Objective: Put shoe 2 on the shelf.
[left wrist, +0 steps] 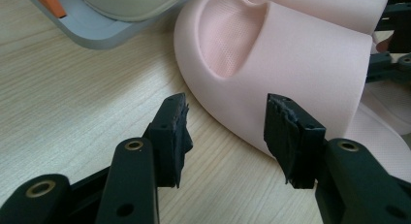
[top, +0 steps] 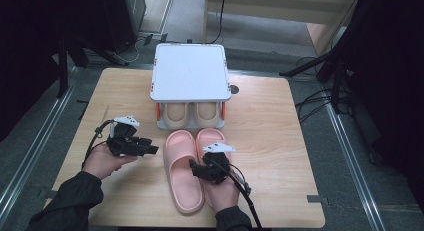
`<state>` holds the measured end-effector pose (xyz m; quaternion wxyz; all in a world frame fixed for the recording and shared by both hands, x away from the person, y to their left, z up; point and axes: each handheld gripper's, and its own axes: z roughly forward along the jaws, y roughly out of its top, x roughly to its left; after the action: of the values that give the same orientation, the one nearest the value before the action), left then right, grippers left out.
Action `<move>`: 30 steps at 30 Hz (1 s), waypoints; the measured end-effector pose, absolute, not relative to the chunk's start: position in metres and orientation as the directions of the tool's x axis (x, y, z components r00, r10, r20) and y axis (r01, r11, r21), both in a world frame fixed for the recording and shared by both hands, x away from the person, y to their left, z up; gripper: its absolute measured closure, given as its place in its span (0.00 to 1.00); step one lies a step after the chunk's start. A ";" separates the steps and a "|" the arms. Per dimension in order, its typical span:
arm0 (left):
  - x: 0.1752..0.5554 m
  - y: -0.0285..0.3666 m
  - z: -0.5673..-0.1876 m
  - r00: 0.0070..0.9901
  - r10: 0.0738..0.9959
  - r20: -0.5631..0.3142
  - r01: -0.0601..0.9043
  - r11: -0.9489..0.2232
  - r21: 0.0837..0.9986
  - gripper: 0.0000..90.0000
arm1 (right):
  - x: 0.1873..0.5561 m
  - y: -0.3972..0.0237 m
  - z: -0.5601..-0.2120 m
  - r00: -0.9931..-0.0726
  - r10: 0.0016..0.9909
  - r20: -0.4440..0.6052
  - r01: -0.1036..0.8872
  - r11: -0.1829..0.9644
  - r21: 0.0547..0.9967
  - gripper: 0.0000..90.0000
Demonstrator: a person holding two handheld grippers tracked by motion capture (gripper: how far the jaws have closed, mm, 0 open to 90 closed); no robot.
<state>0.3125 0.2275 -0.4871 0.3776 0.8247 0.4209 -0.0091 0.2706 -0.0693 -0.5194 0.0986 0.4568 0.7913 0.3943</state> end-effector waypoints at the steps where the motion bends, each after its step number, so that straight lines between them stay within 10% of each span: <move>1: 0.313 0.228 -0.487 0.642 0.691 -0.332 0.702 -0.356 0.617 0.56 | 0.271 -0.069 -0.520 -0.560 0.804 0.202 0.647 0.272 0.713 0.53; 9: 0.313 0.232 -0.487 0.635 0.697 -0.334 0.705 -0.346 0.618 0.56 | 0.273 -0.073 -0.518 -0.524 0.823 0.221 0.669 0.236 0.705 0.75; 30: 0.311 0.245 -0.479 0.616 0.728 -0.303 0.681 -0.298 0.669 0.58 | 0.275 -0.092 -0.503 -0.607 0.745 0.279 0.673 0.294 0.679 0.86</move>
<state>0.3109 0.2445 -0.4787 0.3998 0.8049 0.4375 0.0292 0.2751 -0.0921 -0.5034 0.0450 0.4412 0.8031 0.3979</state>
